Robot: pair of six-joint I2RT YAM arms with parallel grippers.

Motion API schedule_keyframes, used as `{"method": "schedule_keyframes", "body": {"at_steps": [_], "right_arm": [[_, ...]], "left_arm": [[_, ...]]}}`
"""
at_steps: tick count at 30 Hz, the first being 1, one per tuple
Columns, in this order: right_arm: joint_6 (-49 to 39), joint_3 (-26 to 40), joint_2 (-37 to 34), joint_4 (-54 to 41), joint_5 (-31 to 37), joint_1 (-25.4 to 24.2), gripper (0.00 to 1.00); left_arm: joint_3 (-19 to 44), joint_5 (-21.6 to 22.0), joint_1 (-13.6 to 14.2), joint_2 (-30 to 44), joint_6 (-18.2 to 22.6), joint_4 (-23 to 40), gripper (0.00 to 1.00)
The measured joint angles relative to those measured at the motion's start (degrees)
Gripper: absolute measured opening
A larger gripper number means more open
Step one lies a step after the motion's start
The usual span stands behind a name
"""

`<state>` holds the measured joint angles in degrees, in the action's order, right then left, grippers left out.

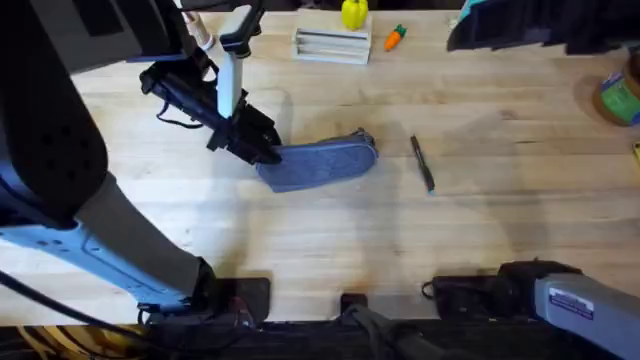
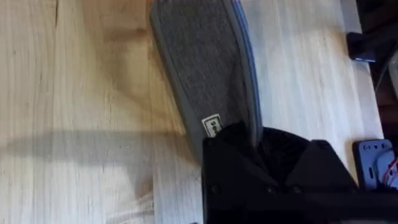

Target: Unzip the bag, pick up the pens from the table one at a time and place them inside, then zip the bag closed.

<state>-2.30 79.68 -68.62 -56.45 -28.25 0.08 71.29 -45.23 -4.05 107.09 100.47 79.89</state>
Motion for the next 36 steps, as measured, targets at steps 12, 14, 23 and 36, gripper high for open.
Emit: {"method": "schedule_keyframes", "body": {"at_steps": [12, 14, 23, 36], "right_arm": [[0.1, 0.0, -21.0, -1.0, -13.0, 3.8, 0.993], [-0.3, 0.0, -24.1, -0.7, -13.7, 5.2, 0.993], [-1.0, 0.0, -34.1, 1.2, -14.9, 9.2, 0.993], [-4.2, 0.0, -38.7, 2.7, -15.1, 14.9, 0.991]], "left_arm": [[0.0, 0.0, 0.0, 0.0, 0.0, 0.0, 0.040], [0.0, 0.0, 0.0, 0.0, 0.0, 0.0, 0.040], [0.0, 0.0, 0.0, 0.0, 0.0, 0.0, 0.042], [0.0, 0.0, 0.0, 0.0, 0.0, 0.0, 0.042]]}}
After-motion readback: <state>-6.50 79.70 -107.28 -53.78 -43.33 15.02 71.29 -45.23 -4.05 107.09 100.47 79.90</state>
